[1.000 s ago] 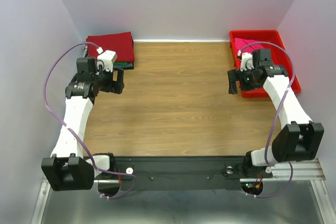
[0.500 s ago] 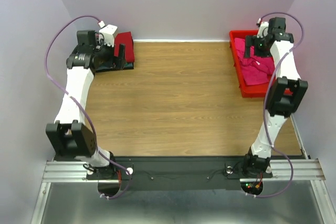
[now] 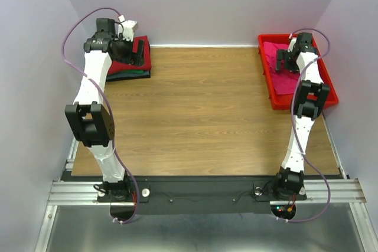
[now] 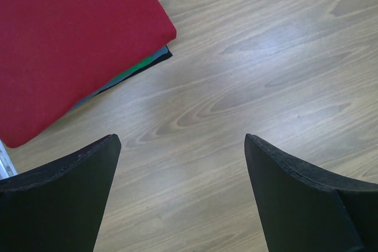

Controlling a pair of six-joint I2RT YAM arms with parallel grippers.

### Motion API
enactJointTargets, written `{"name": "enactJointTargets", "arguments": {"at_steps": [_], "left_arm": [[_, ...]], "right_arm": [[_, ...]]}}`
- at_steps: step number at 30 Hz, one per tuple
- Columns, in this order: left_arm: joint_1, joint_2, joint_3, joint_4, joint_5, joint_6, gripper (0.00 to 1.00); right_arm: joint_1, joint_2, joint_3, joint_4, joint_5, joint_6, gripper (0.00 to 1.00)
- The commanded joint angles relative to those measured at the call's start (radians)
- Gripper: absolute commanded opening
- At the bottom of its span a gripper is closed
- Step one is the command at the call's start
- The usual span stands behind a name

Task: Fold and stack the t-shirts
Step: Grab the tshirt from the pile

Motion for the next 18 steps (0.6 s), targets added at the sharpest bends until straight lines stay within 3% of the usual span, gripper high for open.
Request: {"name": "enactJointTargets", "arguments": {"at_steps": [1,3,5,6,8,9,15,18], "left_arm": [[-0.002,0.015,0.086,-0.077,0.007,0.009,0.99],[-0.002,0.024,0.092,-0.080,0.007,0.009,0.99],[-0.002,0.026,0.094,-0.082,0.008,0.015,0.99],[-0.002,0.026,0.094,-0.082,0.013,0.015,0.99],[-0.002,0.024,0.094,-0.085,0.013,0.020,0.99],[-0.002,0.023,0.090,-0.085,0.011,0.025,0.99],[0.000,-0.008,0.057,-0.053,0.048,0.022,0.99],[0.004,-0.029,0.034,-0.022,0.093,0.003,0.99]], "right_arm": [[0.007,0.035,0.018,0.052,-0.003,0.011,1.00],[0.007,0.040,-0.007,0.052,-0.012,0.012,0.98],[0.007,0.034,-0.021,0.052,-0.037,0.008,0.80],[0.007,0.029,-0.040,0.052,-0.043,0.000,0.51],[0.007,0.014,-0.051,0.047,-0.043,0.000,0.22],[0.007,0.004,-0.054,0.041,-0.041,-0.001,0.01],[0.007,-0.184,-0.080,0.027,-0.096,-0.005,0.00],[0.007,-0.325,-0.079,0.026,-0.201,0.000,0.00]]}}
